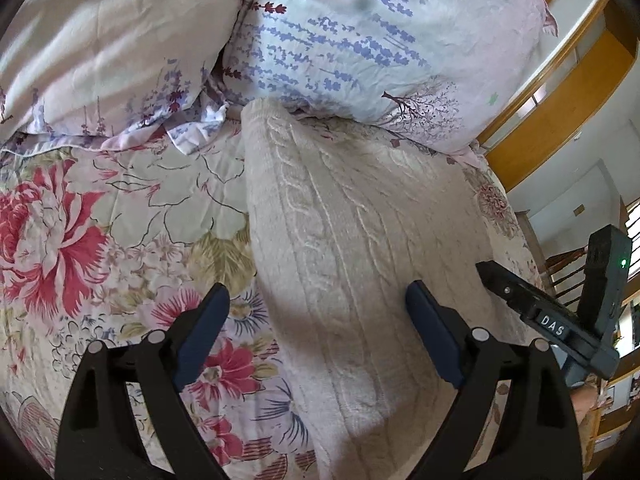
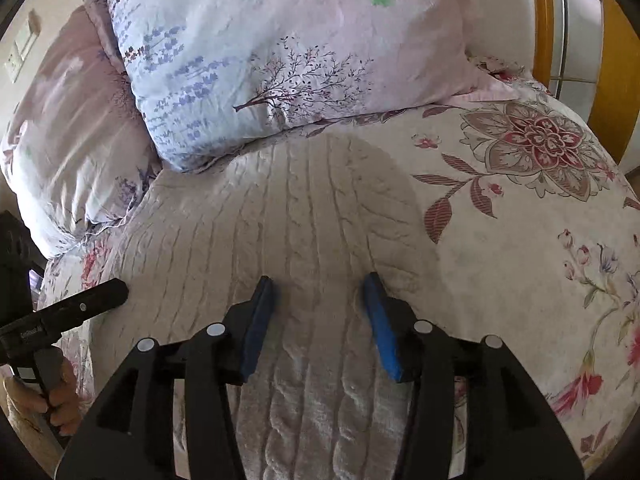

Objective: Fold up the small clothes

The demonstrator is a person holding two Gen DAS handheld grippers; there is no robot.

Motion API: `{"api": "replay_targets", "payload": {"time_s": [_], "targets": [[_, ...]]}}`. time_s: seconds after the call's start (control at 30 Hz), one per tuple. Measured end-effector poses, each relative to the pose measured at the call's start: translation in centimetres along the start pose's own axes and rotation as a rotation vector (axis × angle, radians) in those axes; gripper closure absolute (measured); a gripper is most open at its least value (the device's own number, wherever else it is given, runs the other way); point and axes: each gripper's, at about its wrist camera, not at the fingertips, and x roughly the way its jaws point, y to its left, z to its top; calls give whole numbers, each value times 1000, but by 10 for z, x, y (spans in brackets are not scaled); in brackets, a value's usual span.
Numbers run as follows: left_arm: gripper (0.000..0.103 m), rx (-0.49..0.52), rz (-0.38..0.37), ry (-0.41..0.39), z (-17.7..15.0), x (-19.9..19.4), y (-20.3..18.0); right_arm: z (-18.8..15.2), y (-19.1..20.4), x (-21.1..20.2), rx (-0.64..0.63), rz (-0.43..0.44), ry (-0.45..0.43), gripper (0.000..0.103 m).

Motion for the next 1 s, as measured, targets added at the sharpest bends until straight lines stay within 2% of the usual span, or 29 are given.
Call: {"api": "replay_targets", "payload": {"time_s": [0.13, 0.2, 0.27, 0.43, 0.57, 0.63, 0.7, 0.83, 0.93, 1.0], "targets": [[12, -9, -8, 5, 0, 1, 1, 4, -6, -9, 22, 43, 13, 51], [12, -18, -19, 8, 1, 1, 3, 10, -13, -21, 68, 97, -20, 43], [12, -40, -52, 24, 0, 0, 8, 16, -23, -28, 117, 116, -51, 21], [12, -121, -146, 61, -1, -1, 22, 26, -57, -33, 246, 133, -24, 16], [14, -164, -201, 73, -2, 0, 29, 30, -72, -25, 294, 129, 34, 16], [14, -192, -242, 79, -2, 0, 33, 31, -74, -18, 299, 153, 70, 16], [19, -222, -291, 87, -3, 2, 36, 32, -73, -10, 293, 193, 102, 16], [24, -269, -344, 94, -6, 3, 44, 32, -71, 6, 279, 266, 156, 29], [28, -282, -363, 101, -7, 4, 47, 30, -74, 15, 286, 274, 186, 31], [29, -283, -367, 101, -8, 3, 49, 27, -75, 22, 299, 322, 215, 37]]}}
